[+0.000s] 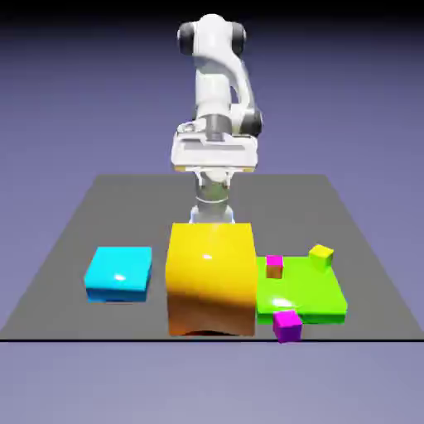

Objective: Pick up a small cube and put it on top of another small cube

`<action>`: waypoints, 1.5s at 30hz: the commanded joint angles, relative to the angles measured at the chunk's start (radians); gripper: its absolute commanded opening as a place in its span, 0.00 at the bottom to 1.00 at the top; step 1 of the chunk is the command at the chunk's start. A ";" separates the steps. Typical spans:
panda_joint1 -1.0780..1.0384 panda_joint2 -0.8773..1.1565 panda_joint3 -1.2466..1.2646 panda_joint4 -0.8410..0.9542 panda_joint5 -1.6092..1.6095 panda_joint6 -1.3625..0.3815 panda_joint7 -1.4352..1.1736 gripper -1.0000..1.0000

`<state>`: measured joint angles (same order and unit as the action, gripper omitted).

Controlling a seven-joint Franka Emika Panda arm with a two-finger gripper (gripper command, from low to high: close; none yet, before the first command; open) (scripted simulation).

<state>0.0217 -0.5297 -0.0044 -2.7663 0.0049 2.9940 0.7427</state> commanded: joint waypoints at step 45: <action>0.363 1.504 -0.163 1.631 0.183 -1.606 0.061 0.50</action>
<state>0.3850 0.9746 -0.1678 -1.1354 0.1879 1.3884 0.8037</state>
